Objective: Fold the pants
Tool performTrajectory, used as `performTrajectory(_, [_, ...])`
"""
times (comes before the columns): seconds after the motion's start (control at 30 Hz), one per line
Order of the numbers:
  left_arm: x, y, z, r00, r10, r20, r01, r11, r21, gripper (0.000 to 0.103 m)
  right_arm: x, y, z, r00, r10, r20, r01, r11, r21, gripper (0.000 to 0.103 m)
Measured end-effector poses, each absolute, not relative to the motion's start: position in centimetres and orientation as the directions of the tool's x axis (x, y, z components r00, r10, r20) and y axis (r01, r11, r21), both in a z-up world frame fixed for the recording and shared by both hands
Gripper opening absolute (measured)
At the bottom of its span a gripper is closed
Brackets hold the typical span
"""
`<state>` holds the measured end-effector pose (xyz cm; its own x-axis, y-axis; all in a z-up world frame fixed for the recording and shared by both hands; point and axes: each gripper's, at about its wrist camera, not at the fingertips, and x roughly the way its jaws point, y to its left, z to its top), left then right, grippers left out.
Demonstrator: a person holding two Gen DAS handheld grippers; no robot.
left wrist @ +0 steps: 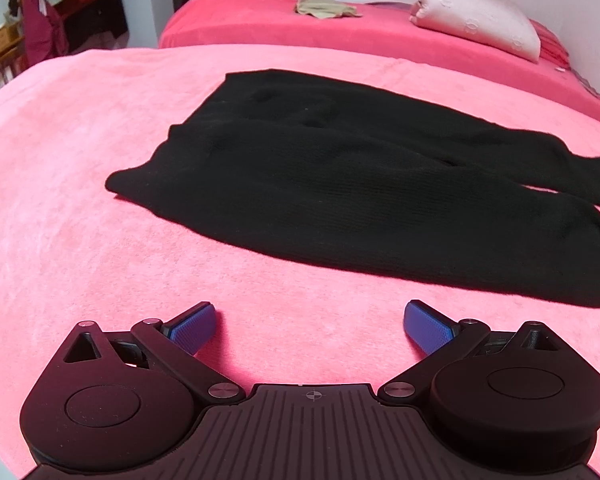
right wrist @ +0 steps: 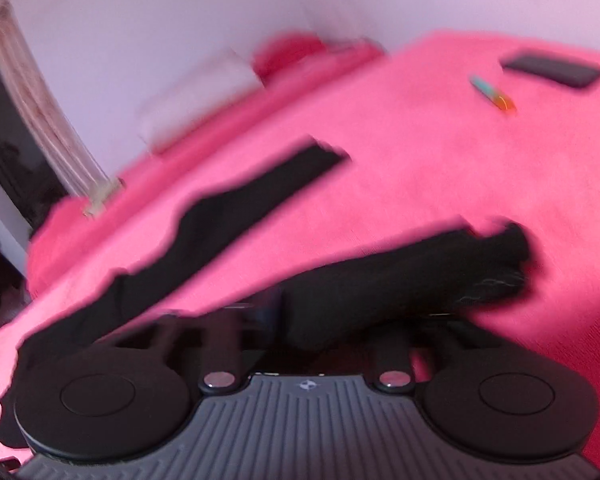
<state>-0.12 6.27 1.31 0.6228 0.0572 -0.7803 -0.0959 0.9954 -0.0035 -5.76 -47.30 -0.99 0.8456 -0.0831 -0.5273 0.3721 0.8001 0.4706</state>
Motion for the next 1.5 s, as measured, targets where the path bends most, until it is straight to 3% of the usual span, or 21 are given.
performTrajectory(0.03, [-0.1,6.6,1.3,0.624,0.054,-0.78,-0.099,0.995,-0.01,0.103,-6.5,-48.0,-0.7,0.846,-0.139,-0.515,0.416,0.775,0.475,0.076])
performTrajectory(0.1, [-0.1,7.0,1.3,0.624,0.053,-0.779,-0.105,0.994,-0.016,0.103,-7.7,-49.9,-0.7,0.862,-0.149,-0.485,0.438,0.7,0.564,0.091])
performTrajectory(0.17, [-0.2,7.5,1.3,0.625,0.057,-0.779,-0.113,0.993,-0.018,0.103,-7.5,-51.8,-1.4,0.878,-0.043,-0.477,0.399,0.618,0.678,0.091])
performTrajectory(0.23, [-0.3,7.9,1.3,0.628,0.056,-0.776,-0.119,0.993,-0.024,0.103,-7.0,-52.2,-1.5,0.873,-0.016,-0.487,0.394,0.61,0.687,0.091])
performTrajectory(0.27, [-0.3,8.1,1.3,0.63,0.054,-0.775,-0.122,0.992,-0.03,0.103,-6.7,-51.9,-1.2,0.867,-0.017,-0.497,0.393,0.636,0.664,0.087])
performTrajectory(0.3, [-0.4,8.3,1.3,0.63,0.053,-0.775,-0.126,0.991,-0.035,0.103,-6.3,-51.3,-0.9,0.861,-0.02,-0.508,0.384,0.679,0.626,0.057])
performTrajectory(0.33, [-0.4,8.4,1.3,0.631,0.052,-0.774,-0.13,0.991,-0.04,0.103,-6.0,-50.7,-0.3,0.85,-0.05,-0.525,0.393,0.725,0.566,0.012])
performTrajectory(0.4, [-0.5,8.8,1.5,0.635,0.054,-0.771,-0.134,0.99,-0.041,0.103,-5.8,-49.7,1.1,0.816,-0.207,-0.539,0.461,0.795,0.393,0.015])
performTrajectory(0.47, [-0.7,9.2,1.7,0.639,0.064,-0.766,-0.139,0.99,-0.033,0.103,-5.8,-47.8,2.6,0.748,-0.452,-0.486,0.581,0.8,0.15,0.017])
performTrajectory(0.53, [-0.9,9.8,2.0,0.645,0.083,-0.759,-0.152,0.988,-0.021,0.103,-6.1,-45.3,3.4,0.781,-0.464,-0.419,0.546,0.833,0.096,0.035])
performTrajectory(0.57, [-0.9,10.1,2.1,0.647,0.092,-0.757,-0.161,0.987,-0.018,0.103,-5.8,-43.4,3.7,0.817,-0.407,-0.409,0.475,0.876,0.077,0.051])
performTrajectory(0.6, [-0.9,10.5,2.3,0.649,0.101,-0.754,-0.172,0.985,-0.016,0.103,-5.1,-41.0,3.9,0.856,-0.32,-0.405,0.365,0.931,0.034,0.084])
performTrajectory(0.63, [-0.9,11.0,2.4,0.652,0.107,-0.751,-0.183,0.983,-0.019,0.103,-4.4,-38.2,4.0,0.885,-0.236,-0.401,0.247,0.969,-0.024,0.093])
performTrajectory(0.73, [-0.8,12.1,2.6,0.651,0.123,-0.749,-0.219,0.975,-0.03,0.103,-2.0,-28.9,3.3,0.895,-0.151,-0.42,0.019,0.953,-0.302,0.092])
performTrajectory(0.83, [-1.3,13.1,2.5,0.652,0.114,-0.749,-0.225,0.973,-0.049,0.103,0.2,-25.2,2.9,0.912,-0.205,-0.355,0.044,0.91,-0.412,0.094])
performTrajectory(1.0, [-2.5,15.2,2.3,0.648,0.133,-0.75,-0.255,0.966,-0.05,0.103,2.9,-35.4,4.7,0.828,-0.401,-0.392,0.401,0.912,-0.086,0.095])
performTrajectory(1.2, [-2.6,16.9,2.4,0.668,0.11,-0.736,-0.263,0.96,-0.096,0.103,-1.8,-44.1,3.3,0.665,-0.593,-0.454,0.675,0.737,0.025,0.095])
performTrajectory(1.27, [-2.3,16.8,2.6,0.676,0.11,-0.729,-0.258,0.961,-0.095,0.103,-3.7,-43.6,3.8,0.705,-0.583,-0.404,0.649,0.76,0.034,0.095])
performTrajectory(1.33, [-1.9,16.6,2.8,0.675,0.108,-0.729,-0.259,0.961,-0.097,0.103,-2.3,-42.2,4.9,0.756,-0.552,-0.352,0.584,0.811,-0.018,0.103])
performTrajectory(1.4, [-2.2,16.4,3.1,0.684,0.091,-0.724,-0.245,0.963,-0.111,0.103,-2.3,-44.5,5.7,0.75,-0.501,-0.433,0.582,0.81,0.072,0.103])
performTrajectory(1.5, [-2.9,16.4,3.4,0.697,0.091,-0.711,-0.237,0.965,-0.109,0.103,-3.9,-50.3,4.7,0.723,-0.386,-0.572,0.648,0.665,0.37,0.099])
